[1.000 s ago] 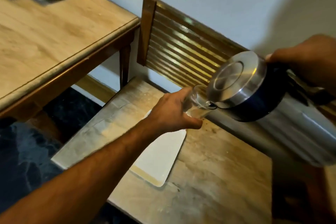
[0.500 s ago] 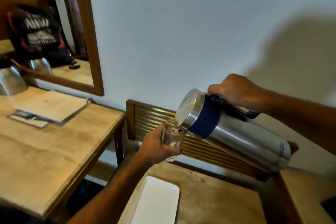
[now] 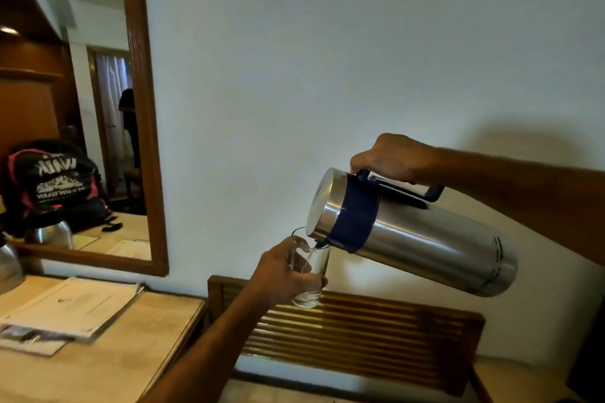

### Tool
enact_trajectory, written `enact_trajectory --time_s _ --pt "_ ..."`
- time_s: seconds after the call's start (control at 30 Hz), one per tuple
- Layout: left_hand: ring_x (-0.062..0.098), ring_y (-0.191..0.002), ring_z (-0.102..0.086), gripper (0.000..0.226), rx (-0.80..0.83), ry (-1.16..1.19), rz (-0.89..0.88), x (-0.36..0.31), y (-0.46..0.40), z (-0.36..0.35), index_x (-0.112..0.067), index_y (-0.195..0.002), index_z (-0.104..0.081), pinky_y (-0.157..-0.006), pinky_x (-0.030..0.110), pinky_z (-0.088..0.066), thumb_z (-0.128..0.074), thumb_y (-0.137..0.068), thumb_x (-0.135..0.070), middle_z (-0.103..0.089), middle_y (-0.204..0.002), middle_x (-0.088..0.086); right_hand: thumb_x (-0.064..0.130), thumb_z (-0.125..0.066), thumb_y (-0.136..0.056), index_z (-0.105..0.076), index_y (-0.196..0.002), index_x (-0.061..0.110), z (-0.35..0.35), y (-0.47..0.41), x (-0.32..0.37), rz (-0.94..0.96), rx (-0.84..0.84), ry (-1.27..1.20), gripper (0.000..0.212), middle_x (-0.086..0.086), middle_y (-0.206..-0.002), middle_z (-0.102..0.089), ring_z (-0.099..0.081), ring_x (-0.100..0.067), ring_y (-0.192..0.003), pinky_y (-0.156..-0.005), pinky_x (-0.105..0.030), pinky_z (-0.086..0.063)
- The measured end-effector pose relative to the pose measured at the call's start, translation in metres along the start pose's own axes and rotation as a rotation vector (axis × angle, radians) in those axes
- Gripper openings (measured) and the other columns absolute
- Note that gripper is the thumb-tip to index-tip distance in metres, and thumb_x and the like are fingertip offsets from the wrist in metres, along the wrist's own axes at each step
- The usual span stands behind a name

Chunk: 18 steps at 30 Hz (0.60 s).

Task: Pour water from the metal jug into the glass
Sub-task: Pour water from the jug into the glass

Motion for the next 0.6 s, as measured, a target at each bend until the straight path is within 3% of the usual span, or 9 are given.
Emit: enact_trajectory --time_s 0.1,0.27,0.43,0.6 --pt "0.019 -0.079 -0.073 0.062 0.004 0.006 -0.039 -0.017 -0.006 0.000 -0.025 -0.107 -0.061 -0.061 0.017 -0.054 -0.083 -0.054 -0.051 -0.073 -0.087 0.001 0.053 -0.063 -0.055 -0.071 -0.076 0.003 0.023 -0.003 0.002 -0.010 -0.020 -0.008 0.055 0.009 -0.034 -0.039 -0.031 -0.009 -0.029 -0.041 -0.027 -0.028" --pt "0.019 -0.079 -0.073 0.065 0.002 0.017 -0.071 -0.032 -0.012 -0.004 -0.030 -0.109 -0.057 -0.063 0.019 -0.057 -0.083 -0.054 -0.050 -0.076 -0.085 -0.001 0.056 -0.063 -0.055 -0.068 -0.062 0.011 0.038 -0.006 0.001 0.013 -0.038 0.023 0.046 0.010 -0.029 -0.041 -0.032 -0.004 -0.024 -0.045 -0.028 -0.030" --pt "0.020 -0.081 -0.073 0.068 0.022 0.015 -0.073 -0.034 -0.017 -0.012 -0.031 -0.110 -0.057 -0.065 0.020 -0.059 -0.082 -0.051 -0.052 -0.075 -0.090 -0.001 0.056 -0.063 -0.058 -0.067 -0.059 0.016 0.040 -0.010 0.003 0.061 -0.047 0.079 0.040 0.002 -0.053 -0.054 -0.048 -0.013 -0.050 -0.051 -0.030 -0.037" --pt "0.017 -0.080 -0.072 0.052 0.024 -0.001 -0.094 -0.037 -0.017 -0.015 -0.035 -0.100 -0.058 -0.056 0.013 -0.055 -0.085 -0.057 -0.046 -0.074 -0.090 -0.004 0.058 -0.060 -0.054 -0.065 -0.060 0.016 0.041 -0.010 0.007 0.075 -0.035 0.142 0.043 0.001 -0.055 -0.054 -0.049 -0.015 -0.054 -0.052 -0.031 -0.036"
Point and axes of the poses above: each hand's wrist, its own y-axis away from the middle knuckle, its own z-axis out of the back of the hand, x = y × z, the point moved 8 cm from there along -y, towards the middle knuckle
